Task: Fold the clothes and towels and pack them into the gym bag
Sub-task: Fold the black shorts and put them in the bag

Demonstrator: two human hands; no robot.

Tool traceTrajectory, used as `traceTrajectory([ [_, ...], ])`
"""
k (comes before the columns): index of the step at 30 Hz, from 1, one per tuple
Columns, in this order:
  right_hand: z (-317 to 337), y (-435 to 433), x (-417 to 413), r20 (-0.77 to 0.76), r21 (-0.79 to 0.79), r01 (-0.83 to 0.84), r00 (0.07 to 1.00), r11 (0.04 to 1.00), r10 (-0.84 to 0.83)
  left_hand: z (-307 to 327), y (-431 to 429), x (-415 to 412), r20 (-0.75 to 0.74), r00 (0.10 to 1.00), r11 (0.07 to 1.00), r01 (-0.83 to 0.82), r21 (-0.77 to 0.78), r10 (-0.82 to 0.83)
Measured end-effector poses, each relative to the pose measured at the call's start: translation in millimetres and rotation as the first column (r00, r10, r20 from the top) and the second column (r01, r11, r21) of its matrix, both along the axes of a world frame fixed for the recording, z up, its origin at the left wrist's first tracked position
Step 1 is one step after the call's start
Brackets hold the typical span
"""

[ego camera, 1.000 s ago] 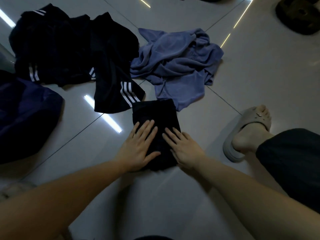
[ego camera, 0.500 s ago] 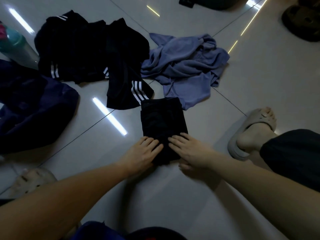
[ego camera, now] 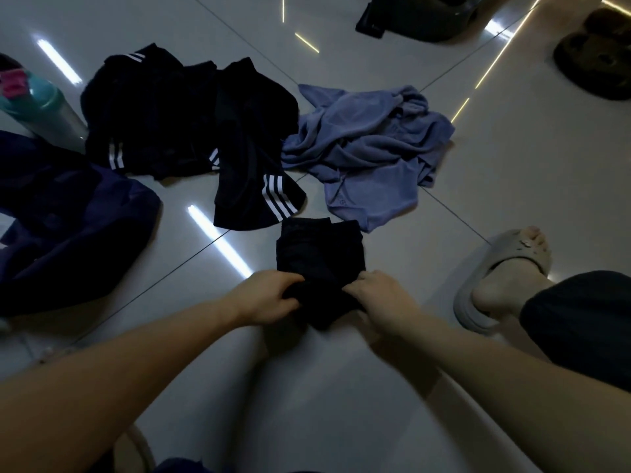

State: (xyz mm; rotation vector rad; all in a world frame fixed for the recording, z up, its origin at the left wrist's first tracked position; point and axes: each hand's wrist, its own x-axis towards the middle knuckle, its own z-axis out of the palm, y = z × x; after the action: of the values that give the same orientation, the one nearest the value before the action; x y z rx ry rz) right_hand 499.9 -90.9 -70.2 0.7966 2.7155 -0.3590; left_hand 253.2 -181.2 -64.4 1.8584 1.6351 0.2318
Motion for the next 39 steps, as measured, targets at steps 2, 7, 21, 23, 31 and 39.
traceTrajectory([
  [2,8.5,9.0,-5.9,-0.028,-0.071,0.117,0.992,0.991,-0.119,-4.7,-6.1,-5.9,-0.131,0.991,0.985,0.027,0.173,-0.004],
  [7,24.7,22.9,-16.8,-0.147,-0.273,0.184,0.962,0.944,-0.23,-9.6,-14.8,-11.3,-0.165,0.986,0.951,0.06,0.303,-0.01],
  [21,22.7,60.0,-41.1,-0.238,-0.6,0.484,0.652,0.637,-0.72,-5.6,26.2,-10.0,0.53,0.45,0.695,-0.5,-0.517,0.719],
  [23,18.6,61.9,-48.7,-0.236,-0.56,0.544,0.619,0.625,-0.749,-9.6,31.3,-8.1,0.508,0.433,0.665,-0.546,-0.51,0.745],
  [31,3.2,64.0,-74.4,-0.123,-0.181,0.786,0.579,0.592,-0.806,-32.7,60.7,-1.5,0.067,0.569,0.564,-0.778,-0.276,0.819],
  [39,-6.2,79.9,-88.6,-0.077,-0.083,0.803,0.585,0.59,-0.808,-25.3,54.7,9.6,0.021,0.796,0.67,-0.524,0.526,0.605],
])
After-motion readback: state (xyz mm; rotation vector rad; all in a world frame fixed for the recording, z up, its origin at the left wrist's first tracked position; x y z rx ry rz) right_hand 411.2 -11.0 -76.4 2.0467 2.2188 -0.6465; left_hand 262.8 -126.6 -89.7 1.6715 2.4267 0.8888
